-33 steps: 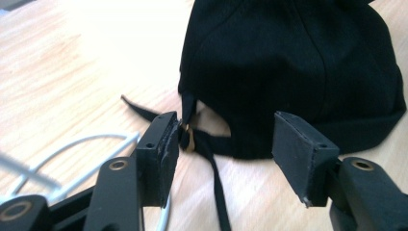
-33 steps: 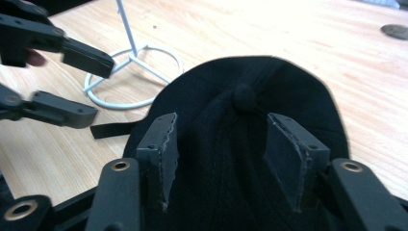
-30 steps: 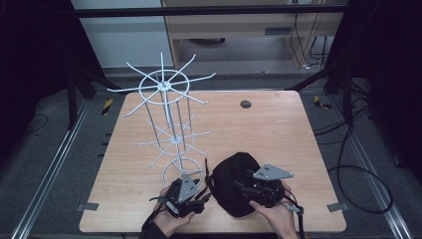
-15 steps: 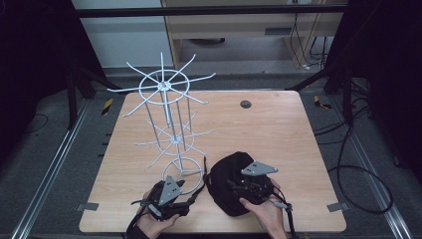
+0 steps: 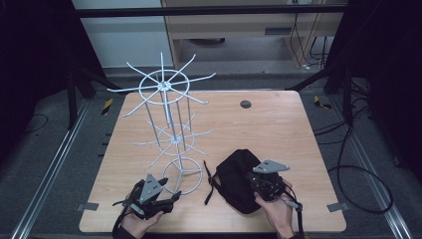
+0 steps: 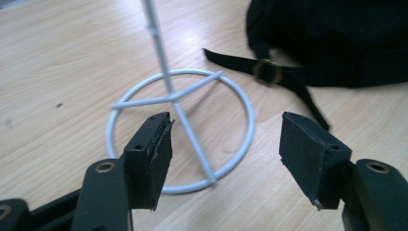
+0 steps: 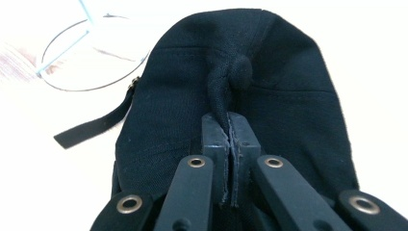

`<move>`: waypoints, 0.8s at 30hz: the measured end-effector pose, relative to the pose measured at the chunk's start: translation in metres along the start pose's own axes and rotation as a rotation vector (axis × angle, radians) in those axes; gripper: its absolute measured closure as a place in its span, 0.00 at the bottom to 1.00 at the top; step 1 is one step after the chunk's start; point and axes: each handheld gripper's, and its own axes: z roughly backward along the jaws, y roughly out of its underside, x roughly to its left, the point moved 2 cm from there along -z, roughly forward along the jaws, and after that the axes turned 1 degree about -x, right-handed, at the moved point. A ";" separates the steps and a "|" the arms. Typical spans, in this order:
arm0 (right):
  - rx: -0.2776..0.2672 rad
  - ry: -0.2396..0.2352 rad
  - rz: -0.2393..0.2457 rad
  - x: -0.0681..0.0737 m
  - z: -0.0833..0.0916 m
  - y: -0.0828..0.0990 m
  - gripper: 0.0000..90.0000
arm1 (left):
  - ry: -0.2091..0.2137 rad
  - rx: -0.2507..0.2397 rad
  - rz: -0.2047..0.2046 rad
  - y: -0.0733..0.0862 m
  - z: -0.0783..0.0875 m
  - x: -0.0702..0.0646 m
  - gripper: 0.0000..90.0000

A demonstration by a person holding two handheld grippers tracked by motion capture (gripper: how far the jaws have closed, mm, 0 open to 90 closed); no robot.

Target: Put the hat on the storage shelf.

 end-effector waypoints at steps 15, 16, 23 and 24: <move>-0.182 0.014 0.019 -0.025 0.037 -0.009 0.98 | -0.066 0.000 0.107 0.016 0.009 0.043 0.38; -0.199 0.014 0.018 -0.026 0.040 -0.010 0.98 | -0.066 0.000 0.107 0.016 0.009 0.043 0.38; -0.284 0.014 0.012 -0.034 0.054 -0.018 0.98 | -0.124 0.006 0.162 0.023 0.013 0.069 0.38; -0.294 0.015 0.012 -0.035 0.056 -0.019 0.98 | -0.130 0.007 0.168 0.024 0.013 0.072 0.38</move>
